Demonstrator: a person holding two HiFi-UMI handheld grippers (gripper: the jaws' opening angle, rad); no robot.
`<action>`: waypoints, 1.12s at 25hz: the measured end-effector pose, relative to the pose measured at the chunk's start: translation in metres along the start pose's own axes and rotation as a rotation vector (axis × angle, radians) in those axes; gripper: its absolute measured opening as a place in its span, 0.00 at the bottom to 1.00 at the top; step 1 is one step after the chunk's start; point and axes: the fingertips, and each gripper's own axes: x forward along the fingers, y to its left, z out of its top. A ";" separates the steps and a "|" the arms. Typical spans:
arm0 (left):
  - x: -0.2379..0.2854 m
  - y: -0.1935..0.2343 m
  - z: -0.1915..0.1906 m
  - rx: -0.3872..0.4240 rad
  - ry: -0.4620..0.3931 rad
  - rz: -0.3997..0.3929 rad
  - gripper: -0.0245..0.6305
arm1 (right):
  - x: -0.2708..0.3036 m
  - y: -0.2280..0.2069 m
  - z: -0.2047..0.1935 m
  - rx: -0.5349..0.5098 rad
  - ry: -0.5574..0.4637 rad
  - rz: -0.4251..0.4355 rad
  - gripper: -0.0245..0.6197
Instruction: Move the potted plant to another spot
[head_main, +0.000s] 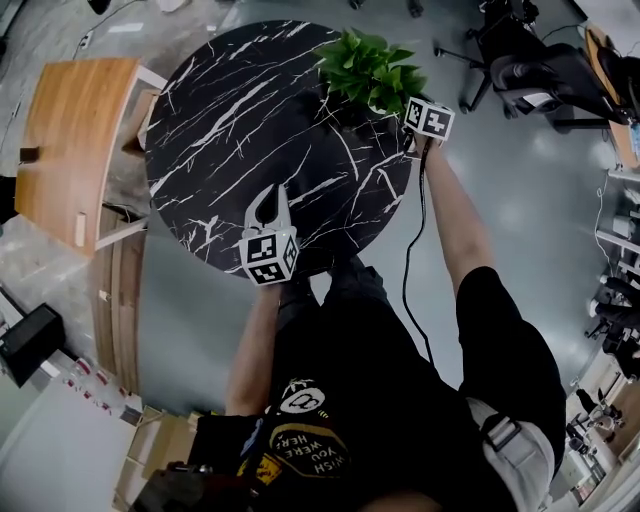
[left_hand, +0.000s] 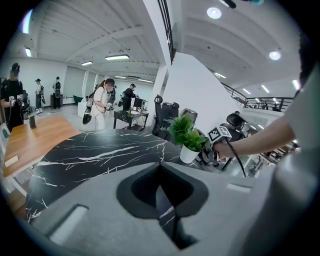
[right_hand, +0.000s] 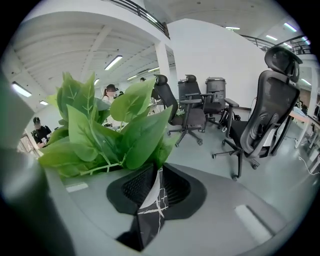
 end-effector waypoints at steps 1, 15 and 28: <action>0.000 -0.001 0.000 0.001 0.000 -0.002 0.04 | -0.001 -0.001 -0.001 0.004 -0.002 0.001 0.13; -0.005 -0.039 0.020 0.042 -0.048 -0.066 0.04 | -0.112 -0.004 -0.013 0.058 -0.158 -0.021 0.06; -0.045 -0.136 0.085 0.162 -0.158 -0.304 0.04 | -0.294 0.166 -0.041 -0.049 -0.277 0.142 0.04</action>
